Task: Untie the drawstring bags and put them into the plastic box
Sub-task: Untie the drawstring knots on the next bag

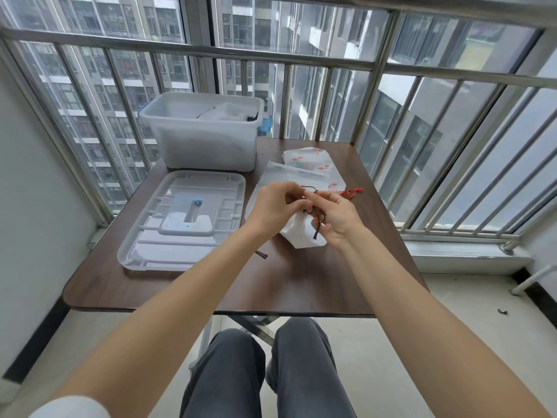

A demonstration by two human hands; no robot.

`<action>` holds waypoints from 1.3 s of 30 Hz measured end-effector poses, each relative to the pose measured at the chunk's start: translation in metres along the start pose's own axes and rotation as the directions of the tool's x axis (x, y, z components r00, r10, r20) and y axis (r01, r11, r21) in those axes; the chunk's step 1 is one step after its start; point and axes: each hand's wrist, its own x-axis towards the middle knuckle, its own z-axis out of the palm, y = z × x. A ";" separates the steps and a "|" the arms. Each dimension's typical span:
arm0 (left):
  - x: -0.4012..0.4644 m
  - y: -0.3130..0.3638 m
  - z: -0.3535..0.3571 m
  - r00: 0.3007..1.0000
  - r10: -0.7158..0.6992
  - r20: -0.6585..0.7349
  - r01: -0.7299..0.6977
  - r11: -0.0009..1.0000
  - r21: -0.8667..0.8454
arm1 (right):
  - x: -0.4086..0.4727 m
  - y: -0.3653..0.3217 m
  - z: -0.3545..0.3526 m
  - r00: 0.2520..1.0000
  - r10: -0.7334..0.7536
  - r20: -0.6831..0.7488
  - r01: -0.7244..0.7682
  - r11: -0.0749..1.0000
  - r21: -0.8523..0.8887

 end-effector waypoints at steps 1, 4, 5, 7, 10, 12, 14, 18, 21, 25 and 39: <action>0.000 0.000 0.001 1.000 0.011 -0.008 -0.011 1.000 -0.005 | 0.000 0.001 -0.001 1.000 -0.004 0.006 0.004 1.000 -0.006; 0.001 0.003 0.004 0.990 0.089 -0.110 -0.083 0.995 0.058 | -0.002 -0.002 -0.002 0.999 -0.034 0.029 0.033 0.999 0.021; 0.001 0.004 0.005 0.982 0.124 -0.141 -0.111 0.989 0.095 | -0.003 -0.004 -0.003 0.999 -0.037 0.032 0.035 0.999 0.038; 0.001 0.003 0.006 0.965 0.204 -0.166 -0.175 0.970 0.170 | -0.003 -0.010 -0.005 0.999 -0.020 0.049 0.017 0.998 0.058; 0.000 -0.002 0.004 0.941 0.300 -0.159 -0.261 0.939 0.224 | -0.005 -0.015 -0.009 0.989 -0.009 0.148 0.002 0.999 0.048; 0.000 -0.004 0.001 0.936 0.319 -0.149 -0.281 0.931 0.232 | -0.005 -0.016 -0.010 0.987 -0.002 0.162 -0.005 0.999 0.040; 0.002 -0.006 0.001 0.935 0.340 -0.096 -0.301 0.908 0.291 | -0.006 -0.015 -0.009 0.992 -0.005 0.129 0.002 1.000 0.027; 0.006 -0.011 -0.004 0.946 0.325 -0.021 -0.293 0.879 0.377 | -0.007 -0.011 -0.005 0.996 -0.073 0.056 0.077 0.994 -0.079; 0.009 -0.014 -0.007 0.947 0.318 0.048 -0.308 0.855 0.418 | -0.008 -0.008 -0.002 0.987 -0.156 0.026 0.158 0.963 -0.220; 0.011 -0.010 -0.008 0.974 0.201 0.104 -0.226 0.889 0.397 | -0.005 -0.006 -0.002 0.941 -0.330 0.079 0.323 0.799 -0.508; 0.010 -0.008 -0.014 0.817 -0.372 0.441 0.529 0.789 -0.313 | -0.001 0.008 -0.002 0.739 -0.617 0.270 0.572 0.362 -0.736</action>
